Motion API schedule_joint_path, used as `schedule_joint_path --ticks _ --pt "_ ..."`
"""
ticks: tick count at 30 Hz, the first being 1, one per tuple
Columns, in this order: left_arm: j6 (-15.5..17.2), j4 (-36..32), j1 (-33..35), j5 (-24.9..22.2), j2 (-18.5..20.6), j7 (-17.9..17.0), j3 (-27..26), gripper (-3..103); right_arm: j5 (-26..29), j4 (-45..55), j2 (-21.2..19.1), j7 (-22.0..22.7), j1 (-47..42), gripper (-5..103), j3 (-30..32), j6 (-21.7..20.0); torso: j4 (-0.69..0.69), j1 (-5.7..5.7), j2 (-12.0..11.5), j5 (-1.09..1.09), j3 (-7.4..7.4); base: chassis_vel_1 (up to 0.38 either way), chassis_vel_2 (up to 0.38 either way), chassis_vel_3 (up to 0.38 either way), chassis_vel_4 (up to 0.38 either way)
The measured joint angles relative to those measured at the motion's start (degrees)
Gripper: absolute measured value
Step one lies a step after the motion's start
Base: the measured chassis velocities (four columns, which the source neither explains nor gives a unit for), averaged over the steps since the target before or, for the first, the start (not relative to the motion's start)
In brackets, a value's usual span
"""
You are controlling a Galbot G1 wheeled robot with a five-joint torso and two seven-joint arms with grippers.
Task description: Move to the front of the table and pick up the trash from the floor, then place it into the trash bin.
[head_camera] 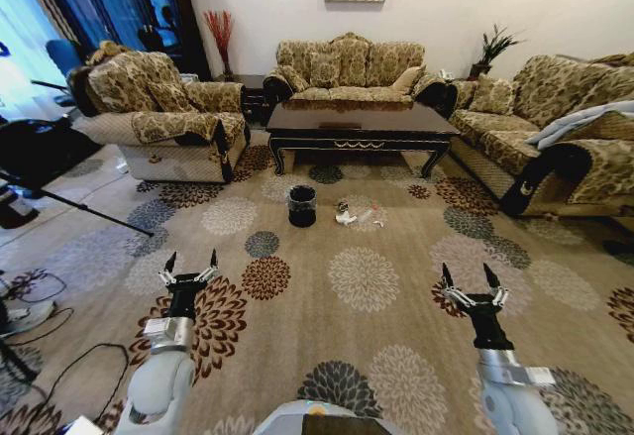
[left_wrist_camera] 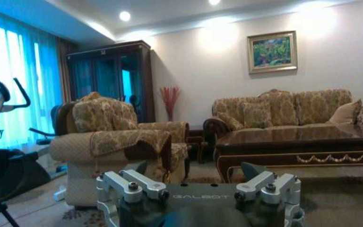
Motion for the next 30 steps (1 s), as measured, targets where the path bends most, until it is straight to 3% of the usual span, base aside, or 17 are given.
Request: schedule_joint_path --ticks 30 --pt "-0.2 0.4 0.03 1.49 0.59 0.03 0.02 100 -0.16 -2.31 -0.28 0.81 2.11 100 -0.76 0.21 -0.01 -3.06 -6.98 0.0 -3.91 0.0 0.0 0.0 0.0"
